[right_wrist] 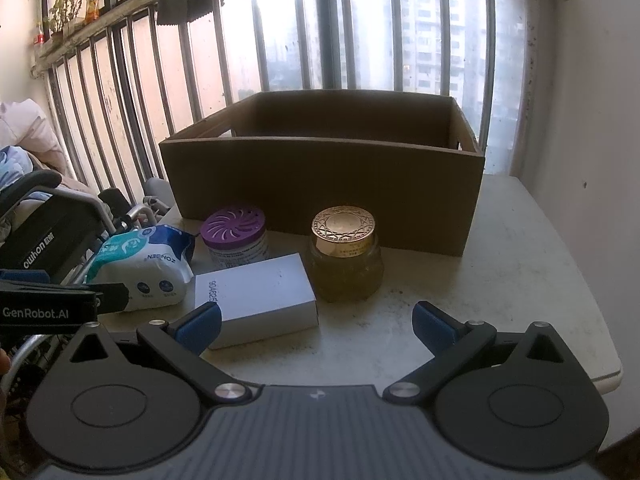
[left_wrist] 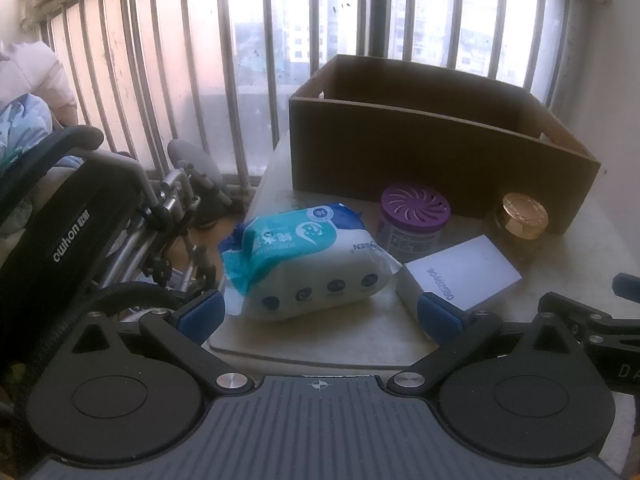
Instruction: Organize objects
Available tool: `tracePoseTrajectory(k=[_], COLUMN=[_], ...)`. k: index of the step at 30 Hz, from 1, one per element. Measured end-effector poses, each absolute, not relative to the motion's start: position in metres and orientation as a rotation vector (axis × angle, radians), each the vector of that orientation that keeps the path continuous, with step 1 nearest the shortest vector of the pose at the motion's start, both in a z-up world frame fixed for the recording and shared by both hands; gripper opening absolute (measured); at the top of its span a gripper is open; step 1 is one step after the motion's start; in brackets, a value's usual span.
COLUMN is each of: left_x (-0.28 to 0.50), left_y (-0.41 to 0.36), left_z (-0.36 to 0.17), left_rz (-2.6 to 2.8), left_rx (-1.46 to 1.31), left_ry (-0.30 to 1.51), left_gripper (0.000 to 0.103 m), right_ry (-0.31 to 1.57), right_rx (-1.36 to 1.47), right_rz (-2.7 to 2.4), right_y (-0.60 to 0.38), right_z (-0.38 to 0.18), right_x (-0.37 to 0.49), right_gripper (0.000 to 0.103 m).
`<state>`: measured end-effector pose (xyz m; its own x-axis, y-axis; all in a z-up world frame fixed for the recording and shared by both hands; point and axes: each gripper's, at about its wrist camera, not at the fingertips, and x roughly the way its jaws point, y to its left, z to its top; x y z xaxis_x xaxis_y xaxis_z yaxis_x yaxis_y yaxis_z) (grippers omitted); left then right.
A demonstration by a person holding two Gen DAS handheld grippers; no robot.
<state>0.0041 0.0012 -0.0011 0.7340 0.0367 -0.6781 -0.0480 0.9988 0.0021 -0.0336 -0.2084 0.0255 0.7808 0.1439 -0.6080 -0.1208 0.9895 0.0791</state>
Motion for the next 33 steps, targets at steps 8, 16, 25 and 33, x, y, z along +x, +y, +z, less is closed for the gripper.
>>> tracePoseTrajectory(k=[8,16,25,33], left_x=[0.005,0.005,0.006,0.013], left_y=[0.001,0.001,0.0,-0.001], left_z=[-0.001,-0.002,-0.004,-0.008], left_rz=[0.05,0.05,0.05,0.051], left_rx=[-0.012,-0.011,-0.011,-0.01], left_ry=[0.75,0.75,0.756,0.768], left_gripper=[0.103,0.103,0.103,0.103], right_ry=[0.66,0.66,0.665,0.671], right_rx=[0.037,0.036,0.035,0.037], right_rz=[0.142,0.142,0.141,0.136], right_y=[-0.209,-0.208,-0.21,-0.212], right_z=[0.025,0.025,0.022,0.018], right_x=[-0.034,-0.033,-0.028,-0.022], right_gripper=[0.103,0.103,0.103,0.103])
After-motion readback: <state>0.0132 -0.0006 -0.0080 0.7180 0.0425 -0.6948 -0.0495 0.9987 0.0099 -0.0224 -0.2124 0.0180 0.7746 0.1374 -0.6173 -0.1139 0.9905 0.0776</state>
